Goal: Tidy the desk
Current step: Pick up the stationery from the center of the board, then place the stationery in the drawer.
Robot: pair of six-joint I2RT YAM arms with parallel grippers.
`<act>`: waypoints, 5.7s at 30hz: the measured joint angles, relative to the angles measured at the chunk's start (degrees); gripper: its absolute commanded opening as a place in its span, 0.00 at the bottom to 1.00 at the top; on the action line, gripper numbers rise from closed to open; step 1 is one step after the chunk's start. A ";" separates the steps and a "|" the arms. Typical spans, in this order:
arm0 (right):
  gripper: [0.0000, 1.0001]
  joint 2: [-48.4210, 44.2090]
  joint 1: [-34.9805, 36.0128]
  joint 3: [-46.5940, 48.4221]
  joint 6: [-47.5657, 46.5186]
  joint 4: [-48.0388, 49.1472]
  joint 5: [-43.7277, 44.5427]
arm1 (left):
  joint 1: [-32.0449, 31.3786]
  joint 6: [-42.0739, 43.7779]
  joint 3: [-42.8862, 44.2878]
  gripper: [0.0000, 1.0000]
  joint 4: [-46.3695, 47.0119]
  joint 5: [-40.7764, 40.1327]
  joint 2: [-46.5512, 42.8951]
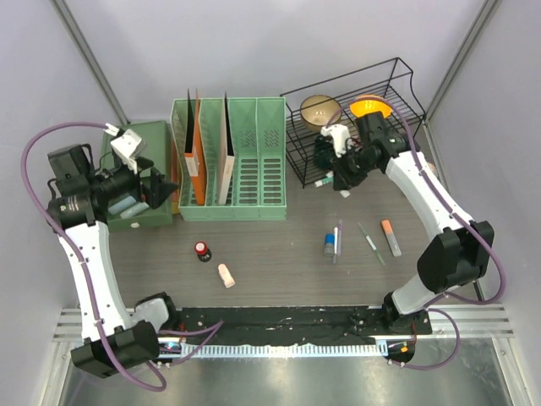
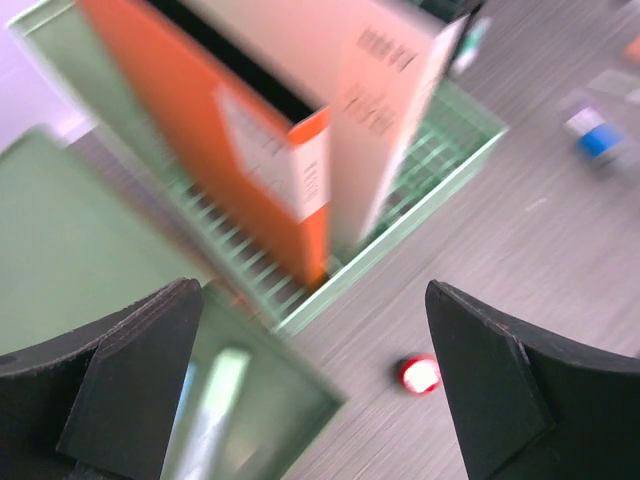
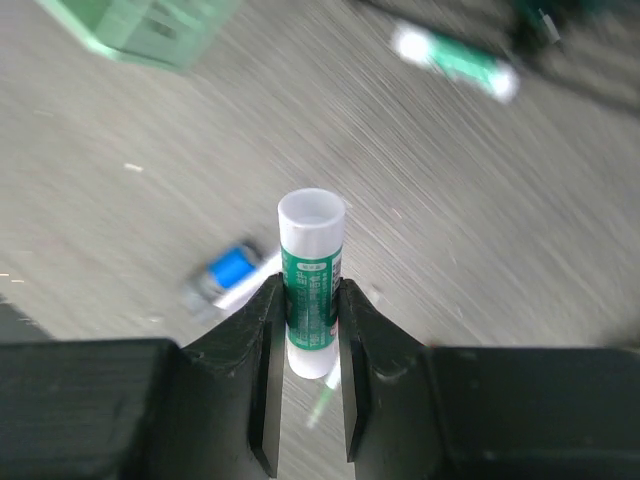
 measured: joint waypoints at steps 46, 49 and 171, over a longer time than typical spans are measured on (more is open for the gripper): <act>0.09 -1.68 23.06 17.07 19.37 22.08 -28.76 | -44.06 -54.51 -15.56 0.57 63.54 -7.65 3.76; 0.09 -1.86 23.08 15.69 19.34 22.32 -28.94 | -44.09 -55.17 -15.56 0.56 64.28 -7.04 3.74; 0.79 -11.98 18.53 -4.35 8.37 12.68 -0.74 | -4.81 28.52 -0.28 0.00 -3.69 -37.86 8.24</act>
